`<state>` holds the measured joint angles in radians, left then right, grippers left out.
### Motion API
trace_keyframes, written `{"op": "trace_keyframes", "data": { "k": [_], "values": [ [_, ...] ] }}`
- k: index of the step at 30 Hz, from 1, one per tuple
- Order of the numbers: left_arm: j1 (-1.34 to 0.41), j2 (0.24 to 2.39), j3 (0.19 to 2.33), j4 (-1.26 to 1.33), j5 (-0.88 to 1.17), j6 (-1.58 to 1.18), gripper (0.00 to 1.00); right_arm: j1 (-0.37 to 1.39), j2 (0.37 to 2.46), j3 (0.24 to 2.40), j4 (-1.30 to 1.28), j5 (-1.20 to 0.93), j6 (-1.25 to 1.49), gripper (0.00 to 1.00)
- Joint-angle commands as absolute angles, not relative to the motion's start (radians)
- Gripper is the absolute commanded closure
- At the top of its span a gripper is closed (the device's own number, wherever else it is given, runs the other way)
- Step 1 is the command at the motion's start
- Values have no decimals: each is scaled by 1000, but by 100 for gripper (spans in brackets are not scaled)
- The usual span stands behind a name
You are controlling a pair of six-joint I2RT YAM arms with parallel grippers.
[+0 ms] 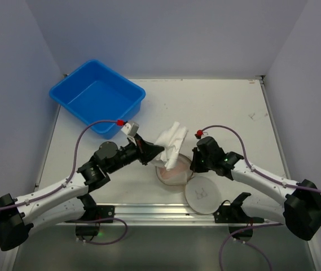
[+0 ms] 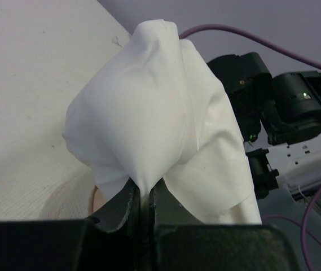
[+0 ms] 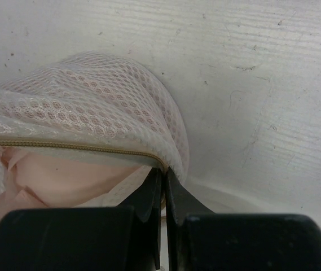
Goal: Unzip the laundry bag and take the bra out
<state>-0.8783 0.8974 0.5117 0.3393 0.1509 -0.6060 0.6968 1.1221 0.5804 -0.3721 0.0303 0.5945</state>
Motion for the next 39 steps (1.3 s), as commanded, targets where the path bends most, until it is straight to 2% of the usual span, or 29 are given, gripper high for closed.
{"op": "trace_keyframes", "data": {
  "k": [1,5,8,11,20,26,39],
  "values": [
    [-865,845,560,359,5,-644,100,692,1095,565,-374,11,617,100],
    [-859,865,710,163,-232,-608,100,692,1069,561,-379,6,621,100],
    [-829,943,950,-117,-459,-617,99,692,1039,568,-383,5,624,100],
    [-767,1028,1096,-291,-569,-600,99,692,1000,581,-397,-21,623,100],
    [-370,1259,1319,-318,-511,-474,97,692,884,595,-397,-41,604,100],
    [-157,1520,1484,-291,-446,-460,99,692,848,581,-367,-74,592,100],
    [40,1960,1735,-261,-359,-491,100,692,874,554,-327,-87,566,100]
  ]
}}
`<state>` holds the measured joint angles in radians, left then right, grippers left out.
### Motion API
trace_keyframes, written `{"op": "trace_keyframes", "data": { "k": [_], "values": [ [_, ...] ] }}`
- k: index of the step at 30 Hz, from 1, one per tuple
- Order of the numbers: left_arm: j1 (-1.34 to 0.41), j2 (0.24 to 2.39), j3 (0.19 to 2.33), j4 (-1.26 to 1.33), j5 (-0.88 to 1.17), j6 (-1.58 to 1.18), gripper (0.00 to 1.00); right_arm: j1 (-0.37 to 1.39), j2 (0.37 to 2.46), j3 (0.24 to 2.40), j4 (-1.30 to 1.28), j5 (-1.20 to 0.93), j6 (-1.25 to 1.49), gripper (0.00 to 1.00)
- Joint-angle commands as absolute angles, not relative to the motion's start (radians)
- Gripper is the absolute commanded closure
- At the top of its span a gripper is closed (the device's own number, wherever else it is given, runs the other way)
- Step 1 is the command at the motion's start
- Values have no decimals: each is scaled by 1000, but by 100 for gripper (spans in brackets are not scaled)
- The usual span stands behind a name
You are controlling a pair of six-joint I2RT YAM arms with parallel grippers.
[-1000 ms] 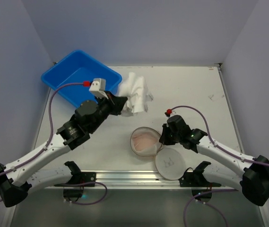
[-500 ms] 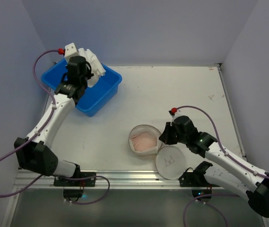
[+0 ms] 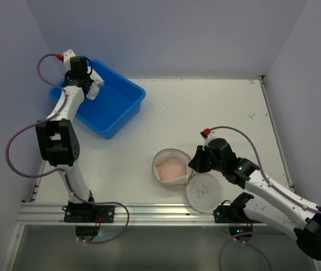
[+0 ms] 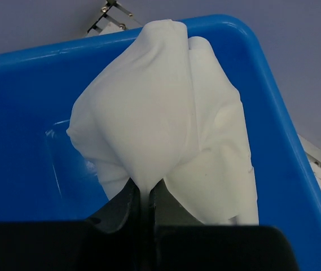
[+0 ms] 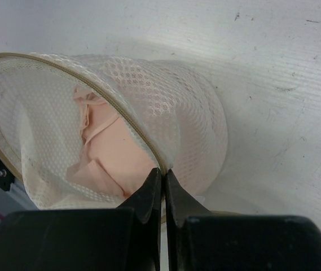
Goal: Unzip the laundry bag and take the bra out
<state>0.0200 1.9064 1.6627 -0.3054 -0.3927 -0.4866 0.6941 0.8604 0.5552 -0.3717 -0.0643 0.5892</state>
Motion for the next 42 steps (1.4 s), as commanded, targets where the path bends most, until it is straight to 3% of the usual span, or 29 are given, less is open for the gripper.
{"op": "trace_keyframes", "data": {
  "k": [1,8,10,13,14,17,18,24,33,36,42],
  "values": [
    [43,1982,1758,-262,-364,-489,100,692,879,557,-324,-84,563,100],
    [72,2169,1833,-290,-397,-483,99,692,925,561,-322,-94,552,100],
    [81,2197,1836,-270,-391,-469,89,692,930,561,-319,-94,551,100],
    [89,2217,1858,-278,-368,-466,56,692,942,564,-319,-84,548,100],
    [89,2215,1861,-284,-364,-466,32,692,948,566,-318,-81,548,100],
    [89,2162,1826,-272,-315,-469,3,692,957,568,-311,-83,554,100],
    [87,2125,1800,-262,-301,-471,0,692,957,568,-308,-87,557,100],
    [74,1941,1700,-242,-218,-505,0,692,968,580,-302,-64,557,100],
    [-147,1590,1516,-245,-217,-495,0,692,971,618,-316,-11,542,100],
    [-202,1409,1297,-170,-97,-563,0,692,971,644,-334,-11,537,100],
    [-349,1122,1060,-147,52,-581,1,692,973,673,-357,-12,535,100]
  ]
}}
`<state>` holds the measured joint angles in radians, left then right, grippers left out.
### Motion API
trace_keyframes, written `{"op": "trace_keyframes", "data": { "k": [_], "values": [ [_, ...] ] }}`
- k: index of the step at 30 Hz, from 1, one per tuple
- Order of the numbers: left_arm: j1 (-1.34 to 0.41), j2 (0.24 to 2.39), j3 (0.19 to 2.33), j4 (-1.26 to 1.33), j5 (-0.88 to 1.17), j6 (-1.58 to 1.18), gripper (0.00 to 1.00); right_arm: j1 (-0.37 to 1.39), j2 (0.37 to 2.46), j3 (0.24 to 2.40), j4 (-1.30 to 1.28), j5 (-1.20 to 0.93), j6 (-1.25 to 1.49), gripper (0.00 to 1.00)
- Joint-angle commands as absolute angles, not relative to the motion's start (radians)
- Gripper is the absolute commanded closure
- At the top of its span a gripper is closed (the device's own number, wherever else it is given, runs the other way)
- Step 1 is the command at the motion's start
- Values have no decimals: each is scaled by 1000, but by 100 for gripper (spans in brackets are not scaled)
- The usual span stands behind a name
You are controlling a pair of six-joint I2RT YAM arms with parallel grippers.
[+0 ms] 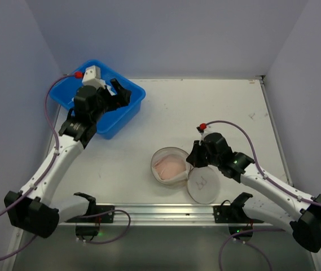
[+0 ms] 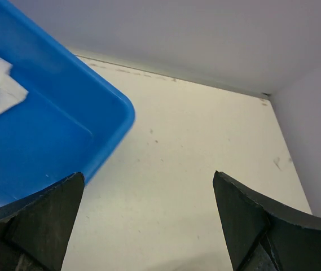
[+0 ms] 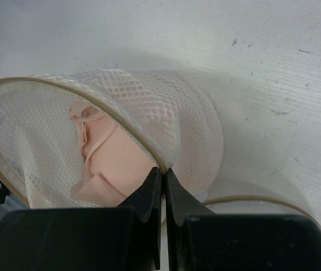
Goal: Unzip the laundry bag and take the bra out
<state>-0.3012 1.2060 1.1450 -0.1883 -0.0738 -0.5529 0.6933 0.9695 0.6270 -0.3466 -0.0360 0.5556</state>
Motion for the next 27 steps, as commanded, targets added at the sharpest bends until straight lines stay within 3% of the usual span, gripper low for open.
{"op": "trace_keyframes", "data": {
  "k": [1,12,18,21,24,25,27],
  "values": [
    [-366,1074,1039,-152,76,-581,0,692,971,676,-359,-9,534,100],
    [-605,910,769,-100,262,-641,0,690,974,672,-367,-2,540,100],
    [-834,1006,785,-84,163,-652,3,692,997,676,-383,-2,545,100],
    [-932,1060,798,-84,72,-666,12,692,1000,673,-390,-2,551,100],
    [-1021,1141,822,-84,23,-683,28,692,994,663,-393,-2,558,100],
    [-1044,1164,828,-84,-18,-683,38,692,991,657,-393,-2,561,100],
    [-1089,1236,847,-100,-98,-692,41,692,988,647,-394,-2,563,100]
  ]
}}
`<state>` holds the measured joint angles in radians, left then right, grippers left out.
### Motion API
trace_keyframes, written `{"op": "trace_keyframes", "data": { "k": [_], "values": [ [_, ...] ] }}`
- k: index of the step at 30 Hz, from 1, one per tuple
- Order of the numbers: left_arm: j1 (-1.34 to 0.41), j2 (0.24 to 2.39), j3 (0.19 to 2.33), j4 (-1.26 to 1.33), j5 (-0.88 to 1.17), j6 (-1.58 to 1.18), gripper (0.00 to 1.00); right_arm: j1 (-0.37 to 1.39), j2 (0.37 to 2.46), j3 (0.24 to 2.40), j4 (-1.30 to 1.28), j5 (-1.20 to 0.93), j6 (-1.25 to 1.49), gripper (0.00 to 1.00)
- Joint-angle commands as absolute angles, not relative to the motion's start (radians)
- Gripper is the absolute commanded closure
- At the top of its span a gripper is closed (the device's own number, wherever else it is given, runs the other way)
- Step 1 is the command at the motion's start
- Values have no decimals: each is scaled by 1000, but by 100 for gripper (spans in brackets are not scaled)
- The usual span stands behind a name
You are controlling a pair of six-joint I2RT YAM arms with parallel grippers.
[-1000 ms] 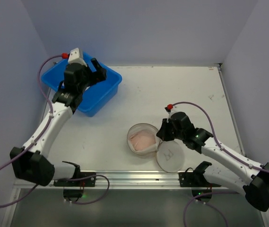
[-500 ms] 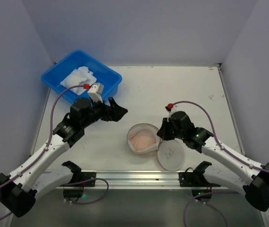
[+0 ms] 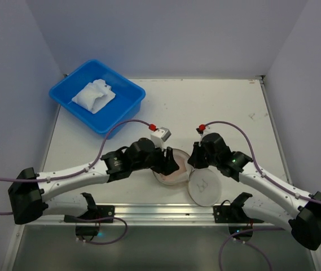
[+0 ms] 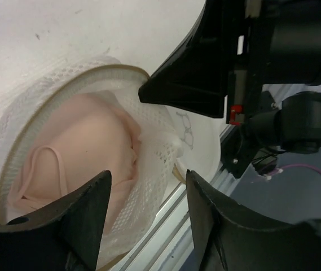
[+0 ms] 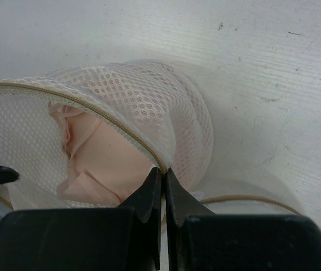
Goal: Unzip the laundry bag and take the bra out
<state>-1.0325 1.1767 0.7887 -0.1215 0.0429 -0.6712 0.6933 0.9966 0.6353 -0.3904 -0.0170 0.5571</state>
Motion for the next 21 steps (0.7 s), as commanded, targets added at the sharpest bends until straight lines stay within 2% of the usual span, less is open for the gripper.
{"op": "trace_keyframes", "data": {
  "k": [1,10,15,18,19,21],
  "values": [
    [-1097,1279,853,-119,-124,-692,42,692,985,647,-397,-2,563,100],
    [-1124,1491,913,-228,-299,-732,45,692,977,624,-400,-11,566,100],
    [-1140,1548,933,-244,-279,-738,44,692,966,612,-396,-23,566,100],
    [-1178,1569,943,-244,-279,-747,40,692,963,604,-391,-26,565,100],
    [-1184,1581,943,-244,-279,-752,33,692,965,603,-390,-26,565,100],
    [-1193,1594,939,-245,-284,-770,25,693,969,601,-387,-26,563,100]
  ]
}}
